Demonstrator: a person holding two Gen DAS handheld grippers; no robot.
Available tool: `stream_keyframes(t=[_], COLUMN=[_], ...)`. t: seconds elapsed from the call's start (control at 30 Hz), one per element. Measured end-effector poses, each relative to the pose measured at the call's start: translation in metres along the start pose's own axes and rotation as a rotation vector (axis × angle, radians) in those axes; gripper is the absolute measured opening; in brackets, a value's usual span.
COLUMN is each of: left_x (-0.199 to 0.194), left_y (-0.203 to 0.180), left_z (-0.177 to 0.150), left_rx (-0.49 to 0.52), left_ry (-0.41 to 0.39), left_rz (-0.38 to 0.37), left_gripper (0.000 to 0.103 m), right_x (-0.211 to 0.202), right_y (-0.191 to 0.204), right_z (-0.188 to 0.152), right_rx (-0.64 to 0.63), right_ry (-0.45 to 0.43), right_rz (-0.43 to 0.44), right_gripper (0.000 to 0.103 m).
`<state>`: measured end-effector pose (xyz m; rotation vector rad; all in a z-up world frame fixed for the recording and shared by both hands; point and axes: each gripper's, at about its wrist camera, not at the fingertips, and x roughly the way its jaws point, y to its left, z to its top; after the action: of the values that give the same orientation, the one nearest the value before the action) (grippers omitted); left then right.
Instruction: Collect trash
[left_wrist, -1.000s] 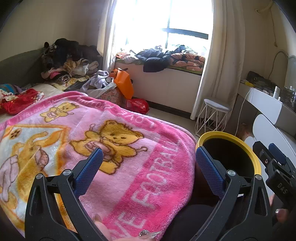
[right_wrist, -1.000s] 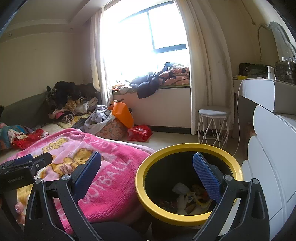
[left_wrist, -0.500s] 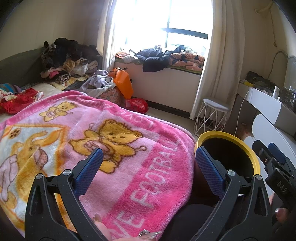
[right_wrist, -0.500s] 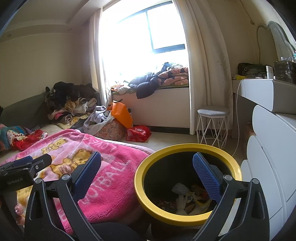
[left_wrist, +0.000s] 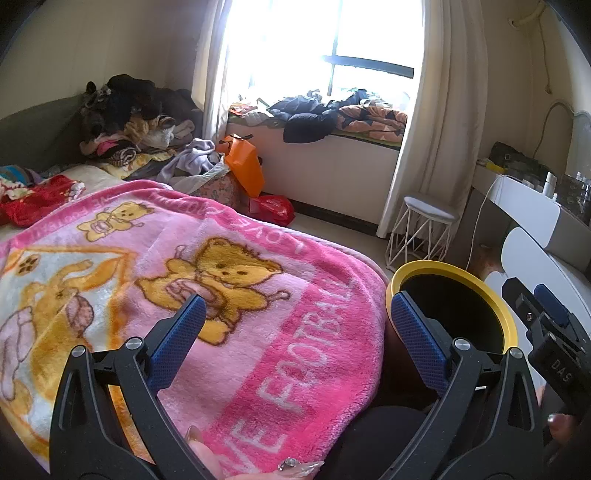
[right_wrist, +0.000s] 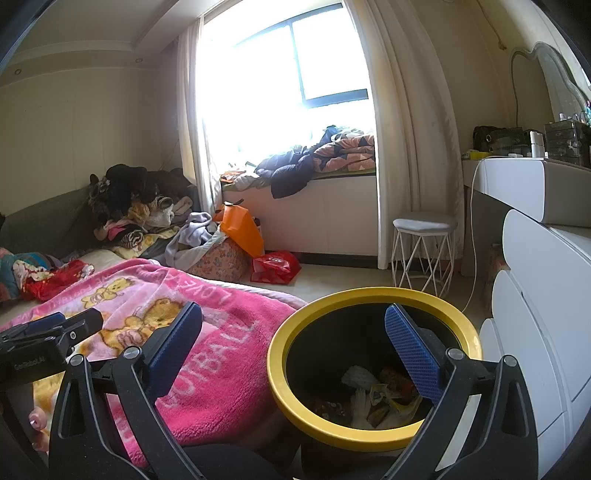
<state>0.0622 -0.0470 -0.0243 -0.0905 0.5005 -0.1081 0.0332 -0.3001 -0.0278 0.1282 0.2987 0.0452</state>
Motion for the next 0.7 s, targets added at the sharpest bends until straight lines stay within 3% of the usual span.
stream_keyframes(t=[0.3, 0.5, 0.6, 0.7], left_x=[0.001, 0.002, 0.001, -0.005], left_y=[0.001, 0.015, 0.041, 0.086], left_z=[-0.001, 0.001, 0.003, 0.000], left_rx=[-0.012, -0.038, -0.107, -0.181], left_ry=[0.001, 0.018, 0.050, 0.071], left_rz=[-0.007, 0.060, 0.076, 0.164], left_gripper=[0.092, 0.092, 0.092, 0.092], right_x=[-0.001, -0.002, 0.000, 0.009], right_y=[-0.005, -0.003, 0.013, 0.049], right_z=[0.004, 0.018, 0.028, 0.041], right_rx=[0.003, 0.019, 0.010, -0.021], right_ry=[-0.005, -0.025, -0.028, -0.021], right_rz=[-0.001, 0.014, 0.067, 0.183], right_gripper=[0.097, 0.097, 0.097, 0.097])
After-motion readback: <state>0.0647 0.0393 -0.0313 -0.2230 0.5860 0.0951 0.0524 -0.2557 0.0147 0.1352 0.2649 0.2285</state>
